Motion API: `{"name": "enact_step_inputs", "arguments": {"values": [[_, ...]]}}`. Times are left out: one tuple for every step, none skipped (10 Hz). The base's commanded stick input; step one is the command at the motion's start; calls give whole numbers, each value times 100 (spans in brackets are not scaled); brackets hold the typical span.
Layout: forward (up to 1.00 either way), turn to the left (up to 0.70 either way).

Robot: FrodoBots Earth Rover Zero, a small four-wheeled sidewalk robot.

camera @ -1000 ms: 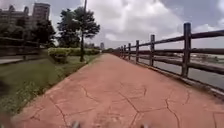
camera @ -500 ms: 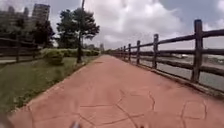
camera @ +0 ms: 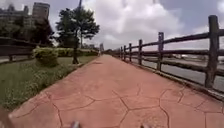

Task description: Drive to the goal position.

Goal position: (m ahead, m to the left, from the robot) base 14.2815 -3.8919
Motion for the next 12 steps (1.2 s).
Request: {"name": "enact_step_inputs", "arguments": {"values": [[85, 11], [85, 11], [85, 11], [85, 11], [85, 11], [85, 10], [85, 8], [85, 11], [85, 11], [85, 10], [85, -2], [85, -23]]}}
